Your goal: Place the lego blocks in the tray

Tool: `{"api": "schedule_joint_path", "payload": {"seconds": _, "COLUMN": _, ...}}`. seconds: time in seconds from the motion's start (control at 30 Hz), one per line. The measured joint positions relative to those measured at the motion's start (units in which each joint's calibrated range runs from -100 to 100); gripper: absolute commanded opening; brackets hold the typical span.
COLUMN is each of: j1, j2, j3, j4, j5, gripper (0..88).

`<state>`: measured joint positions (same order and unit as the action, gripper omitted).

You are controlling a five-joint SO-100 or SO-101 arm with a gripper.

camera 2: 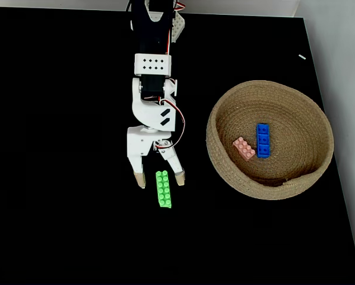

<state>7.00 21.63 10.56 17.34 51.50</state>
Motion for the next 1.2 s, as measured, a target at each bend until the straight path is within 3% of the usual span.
{"api": "schedule_joint_path", "payload": {"seconds": 0.17, "j1": 0.1, "j2": 0.0, "j3": 3.0, "j4": -3.4, "j5": 0.0, "gripper": 20.6}}
{"api": "schedule_joint_path", "payload": {"seconds": 0.33, "j1": 0.0, "j2": 0.0, "j3": 4.1, "j4": -4.9, "j5": -0.8, "gripper": 0.2}}
{"api": "schedule_joint_path", "payload": {"seconds": 0.67, "j1": 0.0, "j2": 0.0, "j3": 4.2, "j4": -5.4, "j5": -1.8, "gripper": 0.0}}
{"api": "schedule_joint_path", "payload": {"seconds": 0.87, "j1": -0.2, "j2": -3.6, "j3": 3.0, "j4": 0.6, "j5": -3.2, "gripper": 0.0}}
{"api": "schedule_joint_path", "payload": {"seconds": 1.2, "j1": -11.9, "j2": -18.2, "j3": 3.0, "j4": 7.8, "j5": -5.4, "gripper": 0.0}}
